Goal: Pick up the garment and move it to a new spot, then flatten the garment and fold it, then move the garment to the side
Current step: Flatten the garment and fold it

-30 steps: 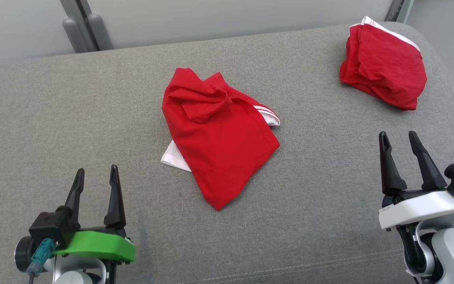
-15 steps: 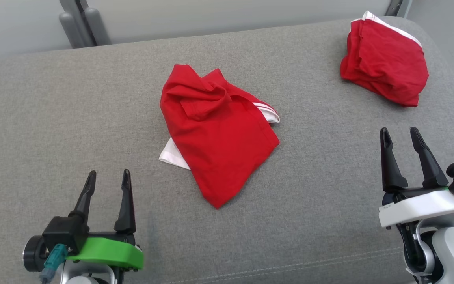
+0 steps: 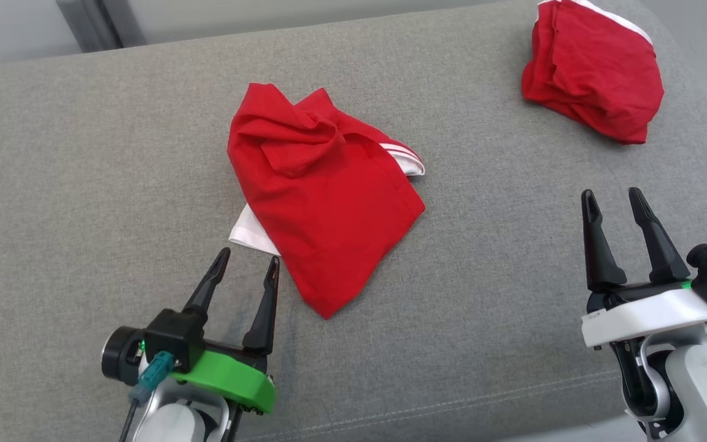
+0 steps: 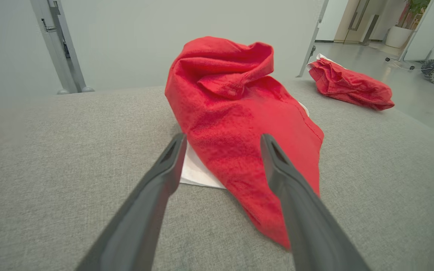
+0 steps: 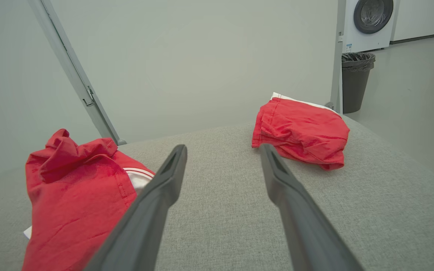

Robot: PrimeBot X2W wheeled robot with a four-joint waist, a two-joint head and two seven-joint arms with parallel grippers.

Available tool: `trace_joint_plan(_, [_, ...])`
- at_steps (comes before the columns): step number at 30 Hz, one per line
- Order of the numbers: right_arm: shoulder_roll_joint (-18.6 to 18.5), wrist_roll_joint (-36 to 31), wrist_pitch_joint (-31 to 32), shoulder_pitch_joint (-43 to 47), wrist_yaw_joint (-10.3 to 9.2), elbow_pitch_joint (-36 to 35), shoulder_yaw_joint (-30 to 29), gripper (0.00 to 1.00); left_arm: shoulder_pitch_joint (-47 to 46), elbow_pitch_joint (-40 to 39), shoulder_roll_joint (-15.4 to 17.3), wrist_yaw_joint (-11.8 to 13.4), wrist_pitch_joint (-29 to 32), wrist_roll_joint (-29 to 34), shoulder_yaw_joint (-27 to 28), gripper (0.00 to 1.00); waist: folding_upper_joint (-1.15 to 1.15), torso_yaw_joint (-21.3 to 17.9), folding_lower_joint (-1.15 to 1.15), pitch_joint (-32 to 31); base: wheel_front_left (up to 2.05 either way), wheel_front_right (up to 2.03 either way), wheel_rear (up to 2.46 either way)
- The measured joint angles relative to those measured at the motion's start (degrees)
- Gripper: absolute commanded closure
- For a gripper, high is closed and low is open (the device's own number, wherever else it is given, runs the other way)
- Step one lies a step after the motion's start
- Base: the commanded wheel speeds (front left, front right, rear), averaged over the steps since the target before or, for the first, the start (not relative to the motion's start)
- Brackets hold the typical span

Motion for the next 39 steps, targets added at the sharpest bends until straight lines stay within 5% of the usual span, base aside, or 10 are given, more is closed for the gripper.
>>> trace_joint_plan(17, [0.73, -0.93, 0.00, -3.18, 1.29, 0.47, 1.94, 0.00, -14.01, 6.69, -1.19, -1.72, 1.98, 4.98, -3.43, 0.00, 0.00, -2.76, 0.00, 4.19, 0.00, 0.00, 0.00])
trace_joint_plan(35, [1.70, -0.94, -0.05, -5.93, 2.02, 1.54, 2.43, 0.00, -23.41, 14.18, -1.81, -0.57, 1.97, 9.12, -3.75, 0.00, 0.00, -4.80, 0.00, 7.47, 0.00, 0.00, 0.00])
trace_joint_plan(36, [1.70, -0.94, -0.05, -5.93, 2.02, 1.54, 2.43, 0.00, -23.41, 14.18, -1.81, -0.57, 1.97, 9.12, -3.75, 0.15, 0.00, -4.80, 0.00, 7.47, 0.00, 0.00, 0.00])
trace_joint_plan(39, [1.87, -0.94, -0.05, -6.23, 2.04, 2.01, 2.47, 0.00, -24.51, 16.23, -1.78, -0.57, 2.48, 9.82, -4.59, 0.85, 0.00, -5.16, 0.00, 8.00, 0.00, 0.00, 0.00])
